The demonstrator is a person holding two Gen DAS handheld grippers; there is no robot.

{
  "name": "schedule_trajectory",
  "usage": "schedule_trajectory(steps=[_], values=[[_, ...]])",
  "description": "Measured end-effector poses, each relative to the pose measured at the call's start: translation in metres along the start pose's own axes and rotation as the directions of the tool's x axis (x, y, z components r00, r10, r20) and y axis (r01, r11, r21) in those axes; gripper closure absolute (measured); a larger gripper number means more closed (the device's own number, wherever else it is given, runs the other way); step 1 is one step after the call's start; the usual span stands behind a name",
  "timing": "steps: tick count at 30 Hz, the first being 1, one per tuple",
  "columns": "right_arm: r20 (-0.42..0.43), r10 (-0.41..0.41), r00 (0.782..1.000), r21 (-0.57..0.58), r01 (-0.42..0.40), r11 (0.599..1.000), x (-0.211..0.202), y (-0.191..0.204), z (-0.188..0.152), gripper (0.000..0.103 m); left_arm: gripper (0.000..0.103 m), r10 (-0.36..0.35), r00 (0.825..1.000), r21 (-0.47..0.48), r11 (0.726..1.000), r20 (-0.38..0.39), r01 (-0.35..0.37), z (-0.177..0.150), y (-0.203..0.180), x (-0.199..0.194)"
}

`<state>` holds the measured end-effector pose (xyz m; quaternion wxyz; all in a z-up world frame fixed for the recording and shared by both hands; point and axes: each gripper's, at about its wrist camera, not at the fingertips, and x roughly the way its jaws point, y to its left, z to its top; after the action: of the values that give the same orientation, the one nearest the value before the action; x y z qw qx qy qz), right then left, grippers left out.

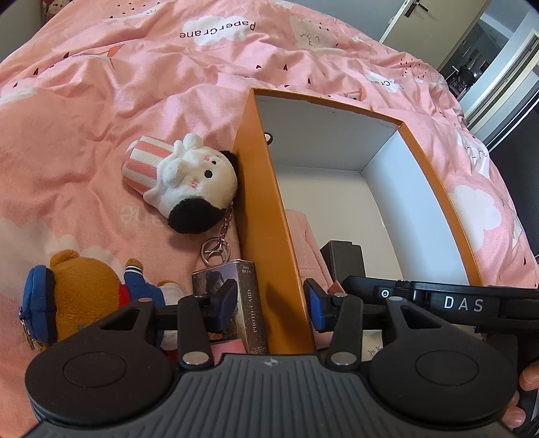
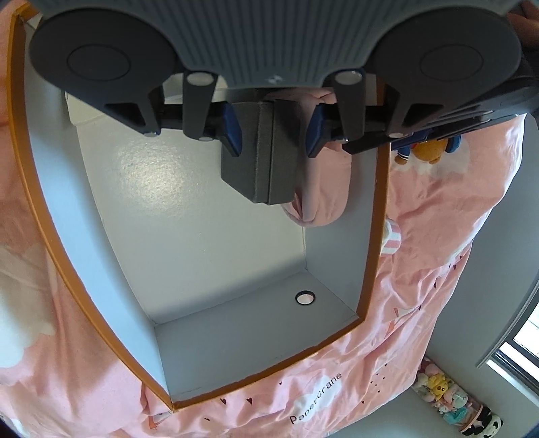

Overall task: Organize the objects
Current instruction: 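Release the grey box and pink pouch inside the box and withdraw both grippers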

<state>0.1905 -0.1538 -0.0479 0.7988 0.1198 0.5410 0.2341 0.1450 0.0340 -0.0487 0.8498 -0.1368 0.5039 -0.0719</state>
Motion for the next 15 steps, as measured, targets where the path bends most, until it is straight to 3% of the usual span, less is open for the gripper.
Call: schedule_trajectory(steps=[3, 6, 15], values=[[0.012, -0.015, 1.0, -0.038, 0.015, 0.999, 0.0, 0.004, -0.001, 0.079, 0.05, -0.006, 1.0, 0.001, 1.0, 0.005, 0.006, 0.0, -0.001, -0.001], [0.022, -0.02, 1.0, -0.074, 0.021, 0.997, 0.003, 0.006, -0.002, 0.086, 0.047, -0.018, 1.0, 0.001, 1.0, 0.014, 0.018, -0.001, -0.002, -0.002], [0.048, -0.031, 0.998, -0.077, 0.035, 0.996, -0.002, 0.001, -0.001, 0.08, 0.04, -0.044, 0.997, 0.001, 0.999, 0.056, 0.044, 0.001, -0.004, -0.013]])
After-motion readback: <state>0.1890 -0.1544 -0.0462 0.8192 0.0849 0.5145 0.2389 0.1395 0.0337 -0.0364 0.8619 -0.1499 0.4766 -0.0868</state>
